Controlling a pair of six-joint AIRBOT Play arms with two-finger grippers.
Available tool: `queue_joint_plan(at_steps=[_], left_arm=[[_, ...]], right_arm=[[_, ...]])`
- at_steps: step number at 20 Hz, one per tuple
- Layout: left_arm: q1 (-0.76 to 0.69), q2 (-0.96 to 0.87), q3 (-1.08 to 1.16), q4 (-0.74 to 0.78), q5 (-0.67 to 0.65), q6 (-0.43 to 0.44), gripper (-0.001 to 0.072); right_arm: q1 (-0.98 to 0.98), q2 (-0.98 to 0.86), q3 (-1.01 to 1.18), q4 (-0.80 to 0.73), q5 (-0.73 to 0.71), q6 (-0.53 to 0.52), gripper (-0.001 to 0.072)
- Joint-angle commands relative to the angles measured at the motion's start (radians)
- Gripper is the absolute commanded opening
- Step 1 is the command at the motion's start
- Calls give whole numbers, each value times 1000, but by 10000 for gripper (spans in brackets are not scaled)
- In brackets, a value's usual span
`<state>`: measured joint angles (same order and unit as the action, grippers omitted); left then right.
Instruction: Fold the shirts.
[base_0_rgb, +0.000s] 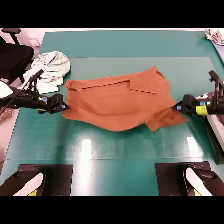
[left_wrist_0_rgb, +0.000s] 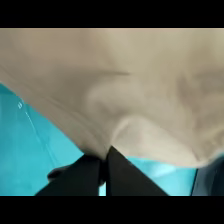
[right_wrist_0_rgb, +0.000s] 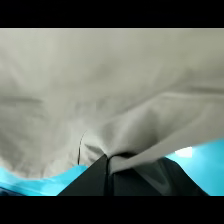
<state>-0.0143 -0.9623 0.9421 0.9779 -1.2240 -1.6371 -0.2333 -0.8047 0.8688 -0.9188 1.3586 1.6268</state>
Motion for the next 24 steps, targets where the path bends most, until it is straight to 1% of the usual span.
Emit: queue_joint_plan(at_steps=[1, 2, 4, 8, 16, 19, 22, 24], left_arm=[[1, 0, 32, 67, 64, -87, 29], [1, 0, 32, 80, 97, -105, 29], [1, -2, 32, 104, 189, -166, 29], [1, -29, 32, 114, 372, -217, 28], [1, -254, 60, 112, 622, -222, 28], [1, -347, 111, 111, 671, -221, 27], [1, -446, 180, 111, 675, -220, 27], [1, -503, 224, 112, 674, -213, 28]], right_arm=[[-8, -139, 98, 65, -87, -61, 20], [5, -191, 139, 62, -104, -67, 20], [31, -288, 226, 63, -130, -77, 20], [64, -465, 402, 63, -182, -84, 20], [68, -799, 737, 66, -167, -83, 20], [68, -926, 846, 132, -157, -84, 20], [71, -1048, 938, 195, -125, -83, 20], [78, -1110, 981, 193, -99, -81, 20]])
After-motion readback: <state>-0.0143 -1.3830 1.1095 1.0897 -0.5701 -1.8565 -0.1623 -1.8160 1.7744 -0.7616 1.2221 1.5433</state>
